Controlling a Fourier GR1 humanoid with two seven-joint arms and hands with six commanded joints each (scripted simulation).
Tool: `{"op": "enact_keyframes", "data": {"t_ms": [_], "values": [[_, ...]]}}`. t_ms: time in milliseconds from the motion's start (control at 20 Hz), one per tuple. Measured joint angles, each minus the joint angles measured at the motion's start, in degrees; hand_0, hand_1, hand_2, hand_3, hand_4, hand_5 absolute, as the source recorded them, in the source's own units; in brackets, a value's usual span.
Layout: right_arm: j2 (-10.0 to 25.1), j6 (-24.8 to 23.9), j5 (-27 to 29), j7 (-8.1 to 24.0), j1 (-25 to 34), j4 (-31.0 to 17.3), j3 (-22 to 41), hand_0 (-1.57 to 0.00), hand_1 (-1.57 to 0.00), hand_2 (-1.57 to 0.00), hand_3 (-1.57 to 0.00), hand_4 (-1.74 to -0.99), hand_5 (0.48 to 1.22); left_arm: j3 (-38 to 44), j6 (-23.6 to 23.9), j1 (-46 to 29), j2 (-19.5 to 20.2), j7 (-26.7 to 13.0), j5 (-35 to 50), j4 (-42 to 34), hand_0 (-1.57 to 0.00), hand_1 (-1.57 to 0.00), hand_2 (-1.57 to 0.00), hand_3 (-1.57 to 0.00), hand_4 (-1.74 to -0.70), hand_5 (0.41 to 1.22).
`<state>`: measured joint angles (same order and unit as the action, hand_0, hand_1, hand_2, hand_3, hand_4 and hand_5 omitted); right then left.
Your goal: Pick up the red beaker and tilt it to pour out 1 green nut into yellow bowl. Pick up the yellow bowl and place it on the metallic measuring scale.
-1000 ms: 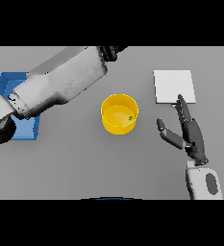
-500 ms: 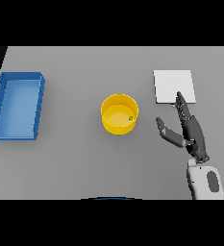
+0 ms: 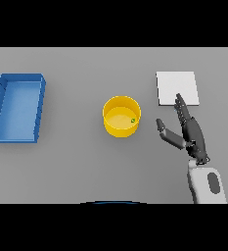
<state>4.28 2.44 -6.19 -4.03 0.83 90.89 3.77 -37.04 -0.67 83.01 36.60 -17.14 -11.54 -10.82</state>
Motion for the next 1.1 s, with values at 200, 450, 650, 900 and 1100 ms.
{"op": "enact_keyframes", "data": {"t_ms": [200, 450, 650, 900, 1100], "values": [[0.88, -0.28, -1.19, -1.02, -0.25, -0.50, 0.07, 0.00, 0.00, 0.00, 0.00, -1.307, 0.677, 3.13, 4.04, -9.21, 0.51, -3.78, 8.06, -2.11, -1.57, -1.57, -1.57, -1.42, -1.74, 1.221], [0.97, -0.35, -1.84, -1.80, -0.35, -0.88, 0.41, 0.00, 0.00, 0.00, 0.00, -1.304, 0.707, 5.01, 9.96, -19.71, 2.09, -8.21, 15.71, -10.06, -1.57, -1.57, -1.57, -1.52, -1.74, 1.221], [1.60, 0.32, -2.03, -2.69, -1.00, -0.38, 0.76, 0.00, 0.00, 0.00, 0.00, -1.315, 0.722, 3.57, 14.50, -27.89, 6.42, -11.73, 18.27, -22.94, -1.57, -1.57, -1.57, -1.39, -1.74, 1.221], [1.30, -0.03, -2.05, -1.91, -0.80, -0.47, 0.73, 0.00, 0.00, 0.00, 0.00, -1.336, 0.727, 1.90, 20.43, -35.70, 10.13, -17.18, 21.91, -36.47, -1.57, -1.57, -1.57, -1.37, -1.68, 1.106], [1.15, -0.41, -2.67, -1.90, -1.10, 0.41, 1.21, 0.00, 0.00, 0.00, 0.00, -1.326, 0.731, -0.23, 21.77, -38.60, 11.14, -17.46, 25.36, -41.55, -1.57, -1.57, -1.57, -1.09, -1.37, 0.847]]}}
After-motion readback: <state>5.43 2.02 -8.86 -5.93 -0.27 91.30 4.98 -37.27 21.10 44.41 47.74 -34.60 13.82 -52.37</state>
